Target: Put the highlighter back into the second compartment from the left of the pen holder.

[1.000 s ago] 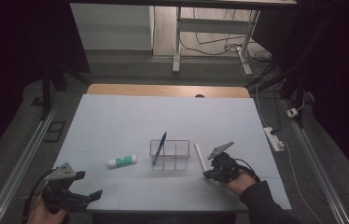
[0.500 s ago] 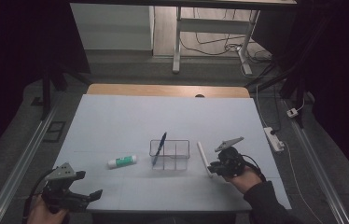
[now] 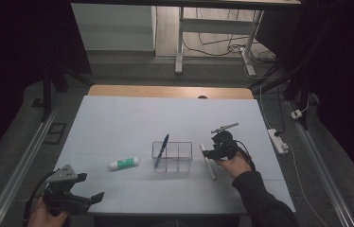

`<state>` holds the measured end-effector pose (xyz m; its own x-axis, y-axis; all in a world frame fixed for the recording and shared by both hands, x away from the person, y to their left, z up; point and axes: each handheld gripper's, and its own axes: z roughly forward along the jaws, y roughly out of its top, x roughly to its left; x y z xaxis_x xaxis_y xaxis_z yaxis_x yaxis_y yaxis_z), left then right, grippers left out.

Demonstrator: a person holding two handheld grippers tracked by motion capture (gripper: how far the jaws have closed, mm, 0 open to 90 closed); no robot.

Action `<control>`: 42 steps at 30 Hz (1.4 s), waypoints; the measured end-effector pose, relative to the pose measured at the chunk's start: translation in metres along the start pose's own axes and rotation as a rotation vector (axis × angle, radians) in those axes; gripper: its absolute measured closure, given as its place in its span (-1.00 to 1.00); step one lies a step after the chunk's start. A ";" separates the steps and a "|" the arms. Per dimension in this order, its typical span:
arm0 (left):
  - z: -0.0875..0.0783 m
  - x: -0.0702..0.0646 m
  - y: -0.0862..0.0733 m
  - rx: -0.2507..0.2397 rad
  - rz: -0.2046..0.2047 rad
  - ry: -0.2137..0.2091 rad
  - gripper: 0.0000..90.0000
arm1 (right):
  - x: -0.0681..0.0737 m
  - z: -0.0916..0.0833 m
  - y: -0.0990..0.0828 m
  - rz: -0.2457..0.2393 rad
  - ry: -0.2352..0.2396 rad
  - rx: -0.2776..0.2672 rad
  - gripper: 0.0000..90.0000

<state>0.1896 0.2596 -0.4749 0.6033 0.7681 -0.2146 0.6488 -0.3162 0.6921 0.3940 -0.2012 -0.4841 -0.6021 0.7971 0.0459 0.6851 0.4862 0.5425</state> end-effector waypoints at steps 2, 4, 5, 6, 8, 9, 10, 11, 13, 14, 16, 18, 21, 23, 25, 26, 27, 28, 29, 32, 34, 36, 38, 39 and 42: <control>0.000 0.000 0.000 0.000 0.000 0.000 -0.95 | 0.000 0.007 0.004 0.008 -0.009 -0.001 0.06; 0.000 0.000 0.000 0.000 0.000 -0.001 -0.95 | 0.001 0.012 0.008 0.015 -0.023 0.007 0.16; 0.000 0.000 0.000 0.000 0.000 -0.001 -0.95 | 0.001 0.014 0.010 0.020 -0.031 0.008 0.22; 0.000 0.000 0.000 0.000 0.000 -0.001 -0.95 | 0.002 0.016 0.012 0.027 -0.037 0.013 0.26; 0.000 0.000 0.000 0.000 0.001 0.000 -0.95 | 0.002 0.021 0.015 0.046 -0.042 0.025 0.35; 0.000 0.000 0.000 0.000 0.001 0.000 -0.95 | 0.003 0.023 0.016 0.052 -0.043 0.030 0.39; 0.000 0.000 0.000 -0.001 0.001 -0.001 -0.95 | 0.004 0.025 0.017 0.051 -0.051 0.038 0.41; 0.000 0.000 0.000 -0.001 0.001 0.000 -0.95 | 0.004 0.027 0.018 0.051 -0.057 0.044 0.43; 0.000 0.000 0.000 0.000 0.002 -0.001 -0.95 | 0.006 0.030 0.019 0.050 -0.065 0.057 0.46; 0.000 0.000 0.000 0.001 0.002 -0.001 -0.95 | 0.007 0.032 0.020 0.048 -0.072 0.062 0.48; 0.000 0.000 0.000 0.001 0.002 -0.001 -0.95 | 0.008 0.034 0.020 0.042 -0.085 0.076 0.53; 0.000 0.000 0.000 0.001 0.002 -0.001 -0.95 | 0.010 0.037 0.021 0.040 -0.097 0.085 0.59; 0.000 0.000 0.000 0.001 0.003 -0.001 -0.95 | 0.013 0.037 0.023 0.030 -0.109 0.096 0.74; 0.000 0.000 0.000 0.001 0.003 -0.001 -0.95 | 0.014 0.038 0.024 0.031 -0.118 0.100 0.75; 0.000 0.000 0.000 -0.001 0.003 -0.001 -0.95 | 0.014 0.037 0.024 0.033 -0.118 0.100 0.75; 0.000 0.000 0.000 -0.001 0.003 -0.002 -0.95 | 0.013 0.037 0.023 0.033 -0.113 0.097 0.75; 0.000 0.000 0.000 -0.002 0.003 -0.002 -0.95 | 0.012 0.035 0.023 0.033 -0.111 0.087 0.75; 0.000 0.000 0.000 -0.002 0.003 -0.002 -0.95 | 0.011 0.033 0.023 0.031 -0.111 0.072 0.75; 0.000 0.000 0.000 -0.002 0.003 -0.002 -0.95 | 0.010 0.030 0.024 0.031 -0.104 0.064 0.75; 0.000 0.000 0.000 -0.004 0.002 -0.002 -0.95 | 0.007 0.022 0.024 0.029 -0.083 0.031 0.75; -0.001 0.000 0.000 -0.004 0.004 -0.002 -0.95 | 0.006 0.016 0.023 0.020 -0.064 0.008 0.75; -0.001 0.000 0.000 -0.004 0.004 -0.002 -0.95 | 0.006 0.010 0.022 0.002 -0.055 -0.021 0.75; -0.001 0.000 0.000 -0.005 0.004 -0.003 -0.95 | 0.006 0.002 0.022 -0.011 -0.043 -0.060 0.75; -0.001 0.000 0.000 -0.005 0.004 -0.003 -0.95 | 0.006 -0.003 0.023 -0.019 -0.035 -0.083 0.75; -0.001 0.000 0.000 -0.005 0.005 -0.003 -0.95 | 0.008 -0.018 0.024 -0.038 -0.024 -0.162 0.75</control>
<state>0.1888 0.2599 -0.4747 0.6084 0.7644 -0.2132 0.6430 -0.3173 0.6971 0.3985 -0.1893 -0.4556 -0.6149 0.7886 0.0036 0.5859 0.4537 0.6715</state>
